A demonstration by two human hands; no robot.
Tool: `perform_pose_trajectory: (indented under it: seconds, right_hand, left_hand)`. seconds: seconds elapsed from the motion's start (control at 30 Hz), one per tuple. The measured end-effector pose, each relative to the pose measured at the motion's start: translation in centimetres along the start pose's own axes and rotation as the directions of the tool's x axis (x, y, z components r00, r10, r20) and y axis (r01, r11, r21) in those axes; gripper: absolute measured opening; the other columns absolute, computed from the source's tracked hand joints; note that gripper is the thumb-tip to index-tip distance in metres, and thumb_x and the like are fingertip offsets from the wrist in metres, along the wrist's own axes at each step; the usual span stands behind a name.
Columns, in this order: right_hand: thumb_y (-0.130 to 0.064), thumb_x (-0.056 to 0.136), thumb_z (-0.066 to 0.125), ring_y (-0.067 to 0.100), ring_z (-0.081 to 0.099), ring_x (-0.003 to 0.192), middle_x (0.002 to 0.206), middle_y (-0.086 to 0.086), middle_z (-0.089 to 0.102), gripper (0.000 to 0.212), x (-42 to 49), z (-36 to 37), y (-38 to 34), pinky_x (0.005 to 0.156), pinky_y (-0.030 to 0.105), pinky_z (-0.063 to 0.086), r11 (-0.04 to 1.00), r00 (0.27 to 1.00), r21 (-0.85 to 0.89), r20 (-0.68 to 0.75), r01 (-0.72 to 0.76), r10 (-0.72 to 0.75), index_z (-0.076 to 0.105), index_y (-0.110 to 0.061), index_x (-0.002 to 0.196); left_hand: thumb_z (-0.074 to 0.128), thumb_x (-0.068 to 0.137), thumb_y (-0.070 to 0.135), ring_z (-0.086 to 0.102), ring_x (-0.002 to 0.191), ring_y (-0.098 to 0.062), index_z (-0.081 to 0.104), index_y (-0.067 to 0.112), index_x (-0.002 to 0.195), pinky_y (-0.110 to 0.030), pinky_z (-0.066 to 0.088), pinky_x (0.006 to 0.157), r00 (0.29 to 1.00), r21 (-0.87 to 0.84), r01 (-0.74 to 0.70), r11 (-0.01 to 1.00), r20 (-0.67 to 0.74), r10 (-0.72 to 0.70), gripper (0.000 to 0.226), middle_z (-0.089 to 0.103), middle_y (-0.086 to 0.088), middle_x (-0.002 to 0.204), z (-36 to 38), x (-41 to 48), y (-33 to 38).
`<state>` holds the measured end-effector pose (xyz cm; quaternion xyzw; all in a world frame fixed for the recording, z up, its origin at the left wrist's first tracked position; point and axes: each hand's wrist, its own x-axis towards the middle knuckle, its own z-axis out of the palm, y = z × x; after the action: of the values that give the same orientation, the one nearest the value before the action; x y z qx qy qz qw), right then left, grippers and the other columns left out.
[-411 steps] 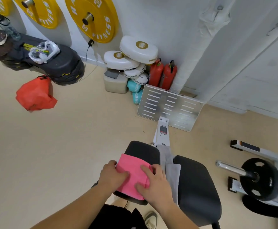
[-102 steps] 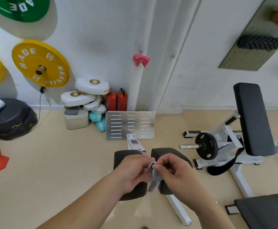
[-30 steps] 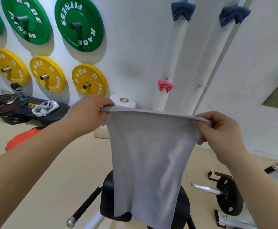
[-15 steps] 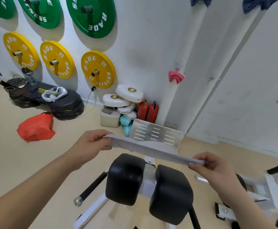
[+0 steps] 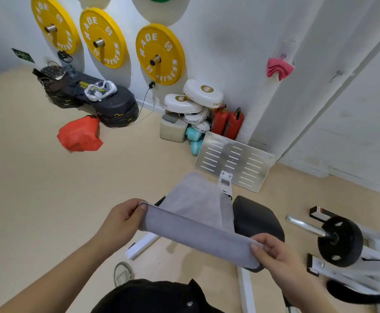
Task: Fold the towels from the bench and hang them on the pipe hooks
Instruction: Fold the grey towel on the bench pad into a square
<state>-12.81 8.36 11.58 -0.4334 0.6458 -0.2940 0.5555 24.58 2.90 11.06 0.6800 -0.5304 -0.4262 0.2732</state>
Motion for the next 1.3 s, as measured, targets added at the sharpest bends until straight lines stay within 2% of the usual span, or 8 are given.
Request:
perform_pose_trajectory:
  seconds: [0.2,0.33,0.47,0.57,0.7,0.93,1.17,1.3]
  right_hand:
    - [-0.008,0.100,0.061,0.021,0.071,0.075,0.083,0.010,0.077,0.010,1.3,0.7,1.8,0.066,0.040,0.058,0.999,0.994,0.043,-0.099,-0.033,0.037,0.071,-0.005,0.099]
    - [-0.011,0.100,0.063,0.026,0.073,0.077,0.081,0.006,0.078,0.006,4.1,0.5,1.4,0.061,0.037,0.059,0.994,0.975,0.078,-0.201,-0.076,0.090,0.068,-0.009,0.099]
    - [-0.022,0.101,0.062,0.027,0.074,0.091,0.088,0.003,0.078,0.010,8.7,0.4,0.0,0.083,0.049,0.064,0.990,0.950,0.081,-0.283,-0.112,0.131,0.068,-0.015,0.101]
    - [-0.026,0.101,0.063,0.028,0.072,0.092,0.090,0.004,0.077,0.011,12.8,0.5,-0.8,0.084,0.052,0.063,0.981,0.921,0.134,-0.348,-0.137,0.176,0.068,-0.016,0.101]
    - [-0.026,0.101,0.064,0.031,0.069,0.087,0.090,0.013,0.076,0.011,18.3,0.5,-1.2,0.076,0.047,0.058,0.955,0.877,0.221,-0.396,-0.197,0.273,0.067,-0.016,0.098]
    - [-0.028,0.099,0.063,0.022,0.064,0.087,0.098,0.012,0.074,0.009,27.6,-1.5,-1.9,0.078,0.040,0.049,0.946,0.829,0.152,-0.456,-0.285,0.323,0.066,-0.019,0.099]
    - [-0.025,0.097,0.059,0.023,0.056,0.076,0.082,0.007,0.065,0.011,34.6,-2.4,0.5,0.069,0.035,0.046,0.915,0.839,0.002,-0.397,-0.403,0.371,0.063,-0.016,0.094]
    - [-0.024,0.100,0.059,0.012,0.057,0.080,0.092,-0.002,0.064,0.014,37.1,-2.2,2.1,0.071,0.033,0.044,0.863,0.826,-0.075,-0.340,-0.500,0.449,0.058,-0.015,0.109]
  left_hand:
    - [0.048,0.105,0.021,0.066,0.083,-0.013,0.074,0.024,0.092,-0.029,0.050,0.070,0.998,-0.001,0.058,0.998,-0.002,-0.058,0.029,0.074,0.003,0.086,1.5,0.5,-0.3]
    - [0.047,0.105,0.023,0.066,0.083,-0.012,0.073,0.023,0.093,-0.028,0.049,0.069,0.997,0.012,0.077,0.997,0.006,-0.077,0.028,0.073,0.006,0.084,2.4,3.1,0.0]
    - [0.045,0.105,0.027,0.059,0.073,-0.014,0.068,0.021,0.088,-0.028,0.043,0.063,0.996,0.052,0.082,0.995,0.022,-0.083,0.029,0.068,-0.002,0.079,2.9,7.8,1.0]
    - [0.044,0.106,0.028,0.054,0.068,-0.013,0.063,0.021,0.081,-0.029,0.039,0.062,0.996,0.068,0.078,0.995,0.039,-0.080,0.031,0.066,-0.006,0.076,3.6,12.5,1.5]
    - [0.045,0.106,0.026,0.057,0.068,-0.010,0.063,0.023,0.082,-0.025,0.039,0.060,0.992,0.068,0.093,0.993,0.075,-0.098,0.030,0.065,0.002,0.072,5.2,19.6,2.2]
    - [0.045,0.105,0.027,0.056,0.071,-0.015,0.059,0.022,0.080,-0.029,0.040,0.063,0.977,0.119,0.123,0.985,0.162,-0.141,0.029,0.061,0.004,0.072,8.5,30.0,3.1]
    - [0.044,0.105,0.032,0.055,0.070,-0.024,0.055,0.021,0.078,-0.037,0.051,0.066,0.937,0.222,0.261,0.939,0.176,-0.302,0.031,0.057,0.000,0.072,12.3,37.1,1.3]
    - [0.047,0.100,0.038,0.058,0.079,-0.023,0.061,0.015,0.090,-0.034,0.049,0.073,0.860,0.325,0.381,0.866,0.220,-0.461,0.029,0.065,-0.002,0.085,14.7,38.7,-0.8]
